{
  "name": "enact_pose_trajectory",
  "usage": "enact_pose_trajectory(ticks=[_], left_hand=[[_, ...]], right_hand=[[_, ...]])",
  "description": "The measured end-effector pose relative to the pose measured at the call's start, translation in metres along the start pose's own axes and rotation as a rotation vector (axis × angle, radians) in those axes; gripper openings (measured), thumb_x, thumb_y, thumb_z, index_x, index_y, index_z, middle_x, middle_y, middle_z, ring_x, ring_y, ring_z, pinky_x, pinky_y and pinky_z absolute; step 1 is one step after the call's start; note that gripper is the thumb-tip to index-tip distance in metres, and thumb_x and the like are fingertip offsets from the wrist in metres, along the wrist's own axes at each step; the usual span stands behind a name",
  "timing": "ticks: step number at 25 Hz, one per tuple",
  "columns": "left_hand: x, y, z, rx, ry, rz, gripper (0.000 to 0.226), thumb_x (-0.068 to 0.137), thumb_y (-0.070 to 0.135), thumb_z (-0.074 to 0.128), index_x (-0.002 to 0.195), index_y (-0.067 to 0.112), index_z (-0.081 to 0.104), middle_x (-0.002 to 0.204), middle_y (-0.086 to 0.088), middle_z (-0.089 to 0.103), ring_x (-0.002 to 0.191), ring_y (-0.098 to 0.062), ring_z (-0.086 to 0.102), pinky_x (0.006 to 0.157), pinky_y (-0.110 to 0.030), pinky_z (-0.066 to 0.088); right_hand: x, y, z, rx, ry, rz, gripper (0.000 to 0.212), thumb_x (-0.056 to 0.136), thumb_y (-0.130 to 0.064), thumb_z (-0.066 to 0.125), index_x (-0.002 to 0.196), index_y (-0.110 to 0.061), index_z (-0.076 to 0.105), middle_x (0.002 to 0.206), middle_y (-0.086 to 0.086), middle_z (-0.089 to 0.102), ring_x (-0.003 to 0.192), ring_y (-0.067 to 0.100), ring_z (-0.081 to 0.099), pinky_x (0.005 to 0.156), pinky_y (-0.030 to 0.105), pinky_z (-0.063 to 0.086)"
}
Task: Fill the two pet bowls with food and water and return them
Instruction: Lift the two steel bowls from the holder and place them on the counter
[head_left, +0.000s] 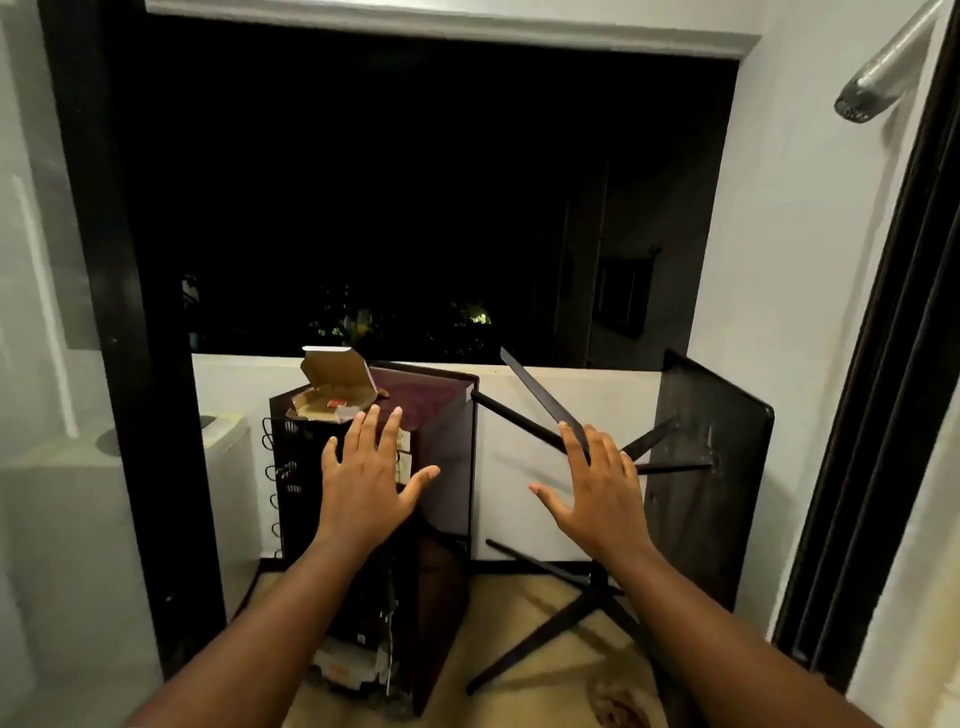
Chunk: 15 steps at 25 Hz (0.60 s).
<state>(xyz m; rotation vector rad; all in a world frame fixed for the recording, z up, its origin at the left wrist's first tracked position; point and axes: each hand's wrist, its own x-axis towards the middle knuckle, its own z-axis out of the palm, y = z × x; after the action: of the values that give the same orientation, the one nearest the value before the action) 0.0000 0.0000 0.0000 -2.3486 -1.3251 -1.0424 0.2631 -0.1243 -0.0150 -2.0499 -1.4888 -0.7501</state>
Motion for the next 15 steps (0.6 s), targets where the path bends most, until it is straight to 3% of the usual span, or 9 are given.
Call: enact_pose_trajectory(ticks=[8, 15], left_hand=[[-0.115, -0.049, 0.09, -0.068, -0.312, -0.053, 0.094, 0.082, 0.08, 0.026, 0.154, 0.021, 0.018, 0.158, -0.009, 0.031, 0.147, -0.026, 0.027, 0.109, -0.049, 0.039], [-0.198, -0.025, 0.176, -0.163, -0.616, -0.127, 0.092, 0.083, 0.076, 0.036, 0.152, 0.018, 0.022, 0.149, -0.01, 0.043, 0.138, -0.028, 0.04, 0.098, -0.049, 0.047]], right_hand=[[-0.136, -0.02, 0.076, 0.03, -0.3, 0.19, 0.089, 0.086, -0.077, 0.04, 0.156, -0.023, 0.028, 0.156, 0.011, 0.041, 0.146, 0.029, 0.037, 0.114, 0.046, 0.041], [-0.23, 0.021, 0.142, -0.022, -0.57, 0.335, 0.079, 0.086, -0.068, 0.052, 0.147, -0.019, 0.039, 0.136, 0.006, 0.055, 0.125, 0.028, 0.054, 0.094, 0.044, 0.053]])
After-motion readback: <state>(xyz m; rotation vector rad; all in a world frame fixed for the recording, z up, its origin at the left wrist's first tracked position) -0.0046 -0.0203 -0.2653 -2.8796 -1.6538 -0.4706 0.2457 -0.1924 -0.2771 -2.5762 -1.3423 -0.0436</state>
